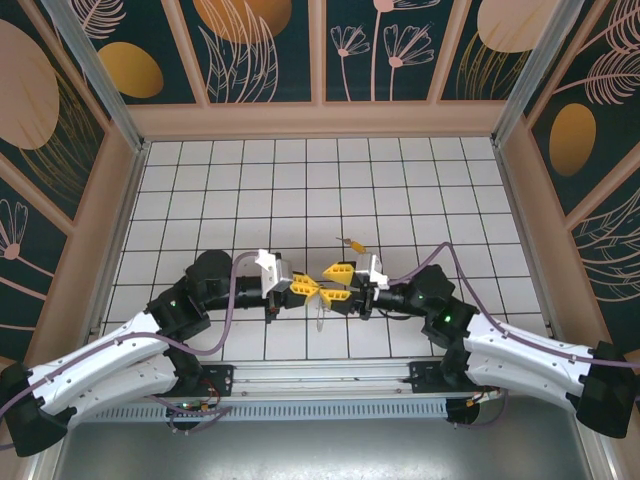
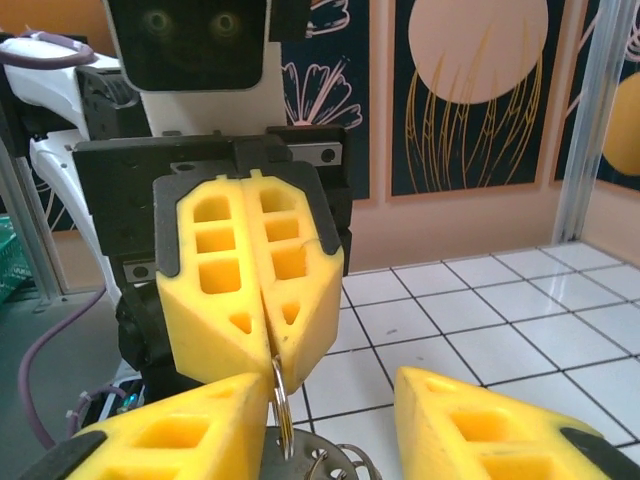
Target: Put the keys on the keyring
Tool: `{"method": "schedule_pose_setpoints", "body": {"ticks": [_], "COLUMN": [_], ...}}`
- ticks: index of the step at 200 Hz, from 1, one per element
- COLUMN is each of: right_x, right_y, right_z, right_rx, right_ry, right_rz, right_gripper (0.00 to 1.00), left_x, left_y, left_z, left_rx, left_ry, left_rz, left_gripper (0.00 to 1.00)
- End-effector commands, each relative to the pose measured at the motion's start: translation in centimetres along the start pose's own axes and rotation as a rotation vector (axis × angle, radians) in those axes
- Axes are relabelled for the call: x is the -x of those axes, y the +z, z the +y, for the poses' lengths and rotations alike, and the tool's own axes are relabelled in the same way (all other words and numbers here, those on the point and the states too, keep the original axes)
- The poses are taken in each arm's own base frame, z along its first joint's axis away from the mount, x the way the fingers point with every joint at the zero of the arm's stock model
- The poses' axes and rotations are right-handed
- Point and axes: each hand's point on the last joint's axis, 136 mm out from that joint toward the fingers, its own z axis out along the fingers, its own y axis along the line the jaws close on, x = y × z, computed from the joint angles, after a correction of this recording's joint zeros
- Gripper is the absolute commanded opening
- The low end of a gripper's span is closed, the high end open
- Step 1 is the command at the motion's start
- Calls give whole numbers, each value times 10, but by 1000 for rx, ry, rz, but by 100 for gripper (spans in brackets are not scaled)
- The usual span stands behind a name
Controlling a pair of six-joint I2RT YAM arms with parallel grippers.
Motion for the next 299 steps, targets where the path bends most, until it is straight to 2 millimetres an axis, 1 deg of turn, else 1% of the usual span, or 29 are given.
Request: {"method": "schedule_pose_setpoints", "body": {"ticks": [1,21,56,137,176,224,258,299], "right_x": [5,4,5,4,4,7,1,-2], "right_y": [4,3,2,3,1,-6,-8,-7], "right_z": [-5,-8,-8,-7,-6,5,4,4], "right_rx": [-31,-48,-53,-47,-46,1,-6,0], "right_ry": [-25,-26,-33,-40,-51,-73,-72,-73], "right_rz": [38,59,74,95,105,82,101,114], "right_gripper": [43,46,49,54,54,53,51,47], "left_x": [17,12,6,2,3,5,5,5], "left_y": [-4,-4,-5,-7,-10,-10,-10,-8], "left_z": [0,2,6,9,9,4,4,4], "left_rx": [12,27,50,76,81,54,52,46], "left_ry": [44,44,38,27,35,45,52,55], "left_rz": [-25,-2,13,28,45,43,45,55], "left_gripper": [0,0,0,0,0,0,0,0]}}
